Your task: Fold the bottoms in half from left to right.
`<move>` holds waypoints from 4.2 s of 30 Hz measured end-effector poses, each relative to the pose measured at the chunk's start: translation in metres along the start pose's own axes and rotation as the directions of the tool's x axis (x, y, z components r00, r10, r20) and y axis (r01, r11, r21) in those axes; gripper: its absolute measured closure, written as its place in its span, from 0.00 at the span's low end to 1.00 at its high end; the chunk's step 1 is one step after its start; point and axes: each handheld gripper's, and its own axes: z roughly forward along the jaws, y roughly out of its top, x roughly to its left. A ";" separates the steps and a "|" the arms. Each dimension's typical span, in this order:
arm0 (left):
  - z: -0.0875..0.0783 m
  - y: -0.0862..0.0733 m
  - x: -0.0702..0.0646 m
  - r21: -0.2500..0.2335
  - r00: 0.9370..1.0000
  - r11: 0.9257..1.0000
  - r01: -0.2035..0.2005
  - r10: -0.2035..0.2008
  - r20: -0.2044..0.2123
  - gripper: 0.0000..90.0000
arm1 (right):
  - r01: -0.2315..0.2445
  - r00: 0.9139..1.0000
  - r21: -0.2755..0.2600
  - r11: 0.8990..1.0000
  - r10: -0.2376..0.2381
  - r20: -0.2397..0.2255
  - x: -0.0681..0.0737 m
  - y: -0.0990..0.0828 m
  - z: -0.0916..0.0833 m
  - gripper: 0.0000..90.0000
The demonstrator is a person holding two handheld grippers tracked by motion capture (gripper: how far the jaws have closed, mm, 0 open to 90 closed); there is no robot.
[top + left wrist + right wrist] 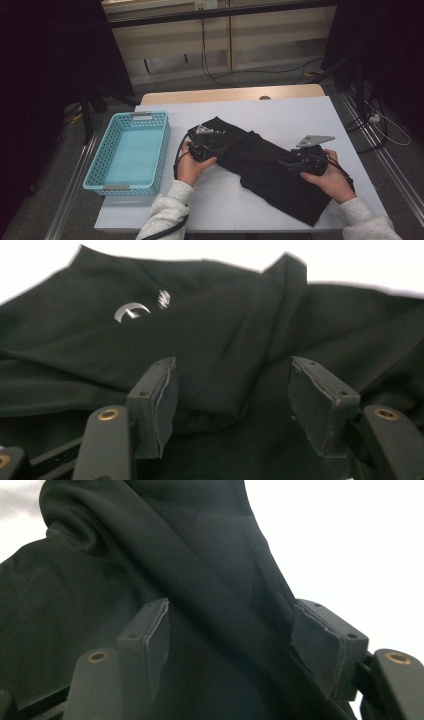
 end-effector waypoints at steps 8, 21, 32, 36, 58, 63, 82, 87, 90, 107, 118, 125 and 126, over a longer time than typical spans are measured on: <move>0.004 0.002 0.009 0.026 0.999 0.999 0.031 -0.030 -0.044 0.75 | -0.005 1.000 -0.001 1.000 0.005 -0.001 -0.001 -0.002 -0.001 0.36; -0.005 0.058 0.041 -0.038 0.995 0.997 0.070 -0.072 -0.073 0.96 | -0.016 1.000 -0.014 1.000 0.016 -0.008 -0.003 -0.001 -0.004 0.36; -0.006 0.060 0.070 -0.124 0.974 0.980 0.155 -0.173 -0.146 0.35 | -0.053 0.998 -0.027 0.998 0.054 0.030 -0.019 -0.011 -0.017 0.34; -0.008 0.049 0.071 -0.103 0.975 0.983 0.150 -0.165 -0.152 0.30 | -0.064 0.997 -0.027 0.998 0.065 0.041 -0.022 -0.015 -0.020 0.34; -0.018 0.006 0.048 -0.060 0.988 0.993 0.100 -0.106 -0.111 0.24 | -0.181 0.972 0.051 0.982 0.171 0.164 -0.050 -0.052 -0.055 0.60; -0.016 0.005 0.050 -0.055 0.985 0.992 0.111 -0.117 -0.127 0.22 | -0.166 0.979 0.096 0.981 0.152 0.138 -0.042 -0.052 -0.049 0.80; -0.011 -0.002 0.069 -0.050 0.953 0.983 0.176 -0.183 -0.240 0.24 | -0.128 0.983 0.084 0.988 0.115 0.141 -0.058 -0.050 -0.056 0.76; -0.004 -0.006 0.073 -0.068 0.943 0.981 0.179 -0.191 -0.273 0.29 | -0.124 0.984 0.037 0.992 0.119 0.131 -0.049 -0.043 -0.055 0.59; -0.004 -0.005 0.074 -0.071 0.943 0.978 0.197 -0.209 -0.257 0.35 | -0.112 0.987 0.028 0.993 0.108 0.119 -0.045 -0.041 -0.052 0.54; -0.004 0.015 0.080 -0.068 0.921 0.947 0.315 -0.322 -0.220 0.94 | -0.039 0.998 0.017 0.999 0.038 0.050 -0.020 -0.030 -0.039 0.48; -0.006 0.032 0.100 -0.120 0.902 0.938 0.326 -0.346 -0.259 0.94 | -0.017 0.999 0.012 1.000 0.017 0.032 -0.011 -0.029 -0.041 0.47; -0.002 0.027 0.099 -0.093 0.912 0.940 0.328 -0.340 -0.228 0.88 | -0.125 0.982 0.011 0.992 0.122 0.144 -0.045 -0.044 -0.059 0.53; -0.001 0.026 0.099 -0.085 0.915 0.942 0.324 -0.335 -0.227 0.85 | -0.138 0.978 0.014 0.990 0.134 0.160 -0.048 -0.046 -0.060 0.53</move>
